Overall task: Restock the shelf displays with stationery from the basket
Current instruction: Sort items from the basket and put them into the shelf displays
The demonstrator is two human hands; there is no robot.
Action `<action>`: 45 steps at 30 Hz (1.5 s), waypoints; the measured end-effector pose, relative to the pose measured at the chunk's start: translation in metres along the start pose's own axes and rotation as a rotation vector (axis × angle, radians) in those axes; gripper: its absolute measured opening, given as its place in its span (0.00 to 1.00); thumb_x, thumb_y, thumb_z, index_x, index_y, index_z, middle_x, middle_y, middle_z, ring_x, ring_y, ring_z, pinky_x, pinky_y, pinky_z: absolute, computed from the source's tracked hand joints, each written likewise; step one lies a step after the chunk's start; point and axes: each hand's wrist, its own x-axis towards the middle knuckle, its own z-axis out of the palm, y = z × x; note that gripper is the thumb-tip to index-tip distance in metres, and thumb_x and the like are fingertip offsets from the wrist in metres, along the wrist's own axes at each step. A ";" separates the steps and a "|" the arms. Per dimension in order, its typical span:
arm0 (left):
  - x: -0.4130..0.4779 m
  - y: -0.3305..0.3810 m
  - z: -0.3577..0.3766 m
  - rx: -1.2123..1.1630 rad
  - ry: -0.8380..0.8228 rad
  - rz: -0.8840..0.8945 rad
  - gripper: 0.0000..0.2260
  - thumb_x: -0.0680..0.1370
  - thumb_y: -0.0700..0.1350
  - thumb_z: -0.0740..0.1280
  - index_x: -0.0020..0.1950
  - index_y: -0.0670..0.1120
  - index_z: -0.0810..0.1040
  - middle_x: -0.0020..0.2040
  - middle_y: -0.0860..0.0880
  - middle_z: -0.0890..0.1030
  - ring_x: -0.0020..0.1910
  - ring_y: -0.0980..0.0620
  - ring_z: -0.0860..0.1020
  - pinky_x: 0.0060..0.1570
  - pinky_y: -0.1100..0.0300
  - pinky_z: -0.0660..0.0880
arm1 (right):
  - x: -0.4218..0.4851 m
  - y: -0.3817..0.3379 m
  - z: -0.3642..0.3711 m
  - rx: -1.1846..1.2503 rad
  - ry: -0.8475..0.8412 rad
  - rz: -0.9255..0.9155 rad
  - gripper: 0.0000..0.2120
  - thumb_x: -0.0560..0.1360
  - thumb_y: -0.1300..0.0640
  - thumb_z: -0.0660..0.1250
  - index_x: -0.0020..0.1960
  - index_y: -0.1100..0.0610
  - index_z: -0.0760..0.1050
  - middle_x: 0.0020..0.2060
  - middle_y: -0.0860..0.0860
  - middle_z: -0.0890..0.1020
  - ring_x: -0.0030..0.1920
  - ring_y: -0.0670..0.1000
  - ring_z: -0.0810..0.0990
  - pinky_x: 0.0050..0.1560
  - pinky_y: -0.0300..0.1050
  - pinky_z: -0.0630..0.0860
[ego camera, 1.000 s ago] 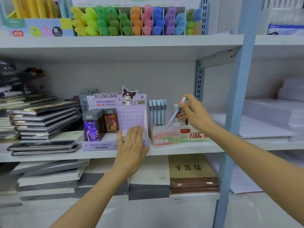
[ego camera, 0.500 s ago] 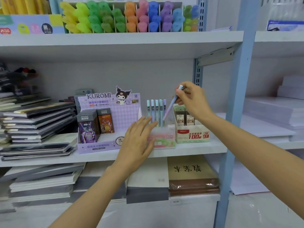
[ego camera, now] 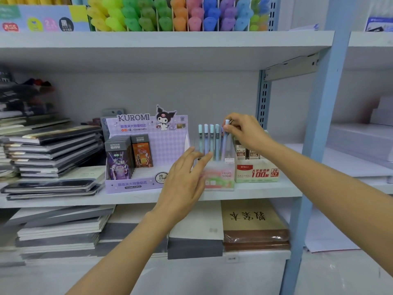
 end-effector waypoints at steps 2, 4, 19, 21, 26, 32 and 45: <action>0.000 0.001 -0.001 0.008 -0.001 -0.004 0.22 0.81 0.40 0.62 0.75 0.44 0.66 0.69 0.43 0.71 0.75 0.44 0.61 0.70 0.49 0.63 | 0.001 0.001 0.006 0.020 0.025 0.012 0.08 0.80 0.57 0.63 0.57 0.58 0.74 0.40 0.52 0.84 0.33 0.44 0.75 0.35 0.37 0.68; -0.001 0.002 -0.001 0.015 -0.008 0.001 0.22 0.81 0.40 0.61 0.75 0.44 0.65 0.68 0.43 0.71 0.75 0.44 0.61 0.70 0.49 0.64 | 0.002 0.001 0.012 0.054 0.072 0.029 0.09 0.79 0.56 0.65 0.58 0.56 0.71 0.38 0.50 0.83 0.35 0.47 0.77 0.38 0.39 0.70; -0.007 0.010 -0.004 0.089 -0.102 0.026 0.30 0.81 0.44 0.61 0.80 0.46 0.51 0.78 0.42 0.54 0.78 0.45 0.52 0.75 0.50 0.55 | -0.014 -0.011 0.005 -0.071 0.139 0.017 0.17 0.78 0.53 0.66 0.65 0.57 0.74 0.57 0.54 0.75 0.57 0.51 0.74 0.61 0.46 0.71; -0.024 0.015 -0.003 0.085 -0.050 -0.006 0.30 0.79 0.42 0.64 0.79 0.43 0.56 0.77 0.40 0.57 0.76 0.43 0.57 0.74 0.49 0.57 | -0.043 -0.029 0.004 0.066 0.239 -0.139 0.11 0.79 0.57 0.65 0.59 0.58 0.77 0.50 0.51 0.78 0.48 0.48 0.76 0.51 0.41 0.74; -0.119 0.023 0.036 -0.002 0.005 -0.184 0.18 0.75 0.36 0.65 0.65 0.40 0.74 0.62 0.41 0.73 0.58 0.42 0.72 0.56 0.50 0.69 | -0.145 -0.053 0.053 0.362 0.003 -0.252 0.09 0.80 0.57 0.63 0.46 0.60 0.80 0.33 0.46 0.80 0.33 0.50 0.79 0.34 0.43 0.74; -0.284 0.028 0.109 -0.159 -0.530 -0.521 0.12 0.78 0.37 0.63 0.61 0.42 0.77 0.59 0.44 0.75 0.55 0.42 0.74 0.54 0.51 0.70 | -0.265 -0.006 0.173 0.402 -0.583 0.119 0.11 0.80 0.55 0.64 0.44 0.58 0.80 0.31 0.46 0.81 0.31 0.41 0.79 0.35 0.42 0.79; -0.451 0.044 0.159 -0.119 -1.026 -0.691 0.27 0.80 0.43 0.62 0.78 0.43 0.57 0.80 0.46 0.42 0.71 0.46 0.65 0.65 0.56 0.66 | -0.480 0.089 0.308 0.055 -1.233 0.368 0.24 0.76 0.53 0.70 0.69 0.57 0.69 0.67 0.55 0.68 0.67 0.55 0.68 0.66 0.46 0.68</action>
